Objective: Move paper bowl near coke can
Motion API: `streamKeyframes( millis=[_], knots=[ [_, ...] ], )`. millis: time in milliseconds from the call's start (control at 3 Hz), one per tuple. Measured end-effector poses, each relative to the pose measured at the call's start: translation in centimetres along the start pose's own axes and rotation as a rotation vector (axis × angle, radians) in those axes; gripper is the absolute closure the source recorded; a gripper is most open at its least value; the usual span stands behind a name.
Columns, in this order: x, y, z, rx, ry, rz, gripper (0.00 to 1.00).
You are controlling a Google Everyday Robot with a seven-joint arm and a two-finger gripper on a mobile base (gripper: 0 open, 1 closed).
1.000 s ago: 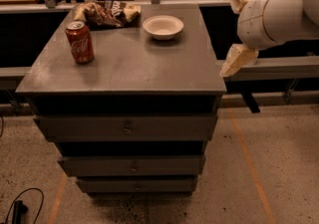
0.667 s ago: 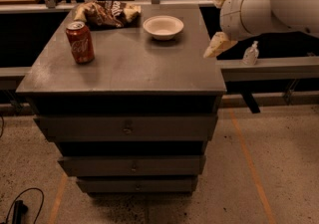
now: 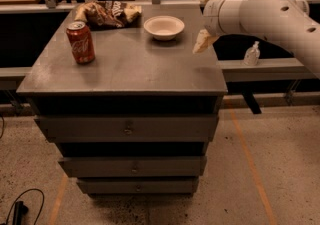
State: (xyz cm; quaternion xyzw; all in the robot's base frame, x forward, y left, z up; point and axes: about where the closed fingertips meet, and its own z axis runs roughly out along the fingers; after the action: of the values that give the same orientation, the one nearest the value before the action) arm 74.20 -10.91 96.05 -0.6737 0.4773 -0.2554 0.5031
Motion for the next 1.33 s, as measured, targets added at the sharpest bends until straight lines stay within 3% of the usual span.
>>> streamKeyframes(
  millis=[667, 1000, 1333],
  knots=[
    [0.0, 0.3, 2.1, 0.012, -0.023, -0.071, 0.0],
    [-0.7, 0.9, 4.8, 0.01, -0.053, -0.133, 0.15],
    [-0.9, 2.0, 7.5, -0.007, -0.074, -0.163, 0.38]
  ],
)
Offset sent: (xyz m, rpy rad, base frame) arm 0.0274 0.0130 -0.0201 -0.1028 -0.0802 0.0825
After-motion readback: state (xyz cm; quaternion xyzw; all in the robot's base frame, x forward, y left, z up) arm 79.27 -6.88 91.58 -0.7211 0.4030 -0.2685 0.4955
